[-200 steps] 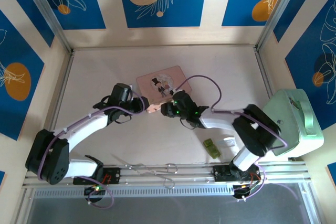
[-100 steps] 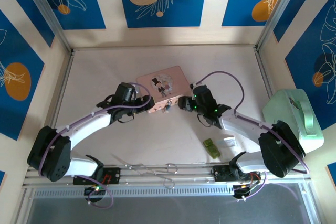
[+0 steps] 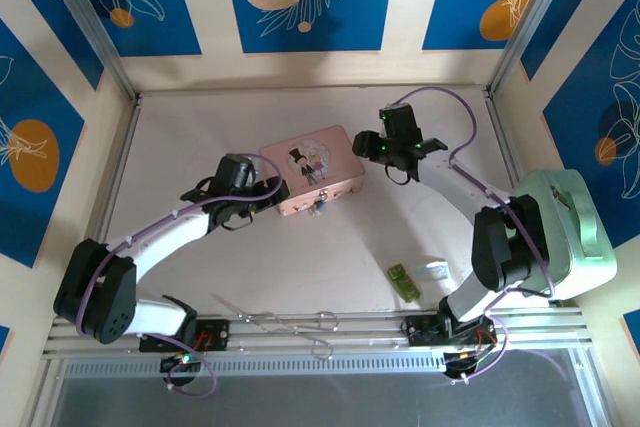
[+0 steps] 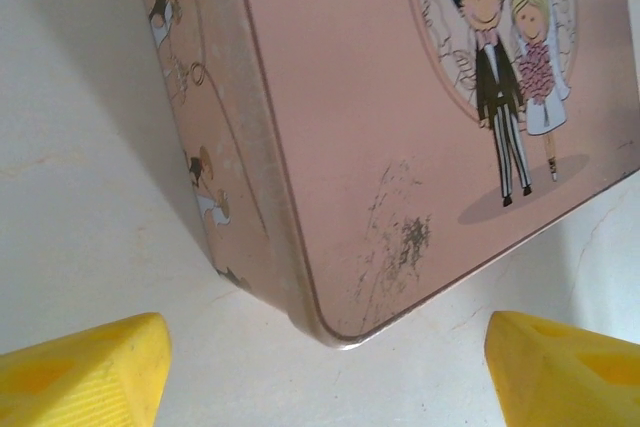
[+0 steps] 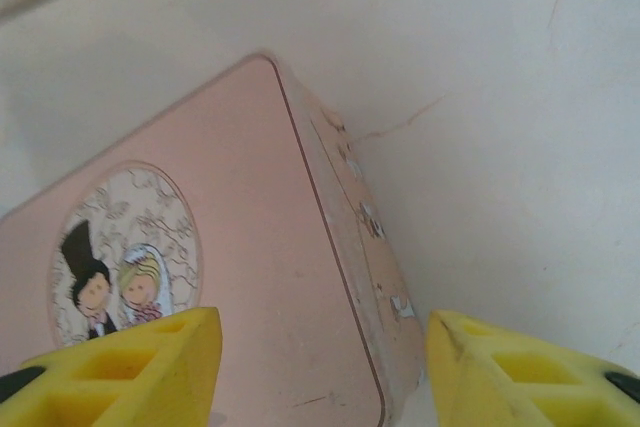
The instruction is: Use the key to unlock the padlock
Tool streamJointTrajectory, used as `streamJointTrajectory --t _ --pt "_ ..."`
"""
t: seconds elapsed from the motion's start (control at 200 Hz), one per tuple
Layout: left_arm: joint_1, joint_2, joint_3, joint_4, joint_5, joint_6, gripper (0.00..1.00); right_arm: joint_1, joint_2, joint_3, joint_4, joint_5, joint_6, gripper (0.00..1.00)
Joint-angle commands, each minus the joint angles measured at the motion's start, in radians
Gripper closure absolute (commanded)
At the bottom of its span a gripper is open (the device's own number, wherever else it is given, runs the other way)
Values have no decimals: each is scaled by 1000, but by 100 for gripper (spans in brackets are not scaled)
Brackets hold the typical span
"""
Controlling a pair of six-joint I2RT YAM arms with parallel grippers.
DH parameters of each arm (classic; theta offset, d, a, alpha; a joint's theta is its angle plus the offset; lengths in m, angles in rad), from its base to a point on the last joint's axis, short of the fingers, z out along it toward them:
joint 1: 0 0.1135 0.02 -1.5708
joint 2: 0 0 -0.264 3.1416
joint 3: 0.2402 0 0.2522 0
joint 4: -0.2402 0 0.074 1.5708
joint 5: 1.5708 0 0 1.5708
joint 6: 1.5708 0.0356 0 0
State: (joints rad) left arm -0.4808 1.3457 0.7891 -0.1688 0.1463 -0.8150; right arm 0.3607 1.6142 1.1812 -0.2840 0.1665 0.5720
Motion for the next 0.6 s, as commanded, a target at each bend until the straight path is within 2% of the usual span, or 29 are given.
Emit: streamJointTrajectory --t 0.0,0.245,0.595 --pt "20 3 23 -23 17 10 21 9 36 32 -84 -42 -4 47" --pt "45 13 8 -2 39 11 25 52 86 11 -46 -67 -11 51" --pt "63 46 17 -16 33 48 26 103 55 -64 -7 -67 2 55"
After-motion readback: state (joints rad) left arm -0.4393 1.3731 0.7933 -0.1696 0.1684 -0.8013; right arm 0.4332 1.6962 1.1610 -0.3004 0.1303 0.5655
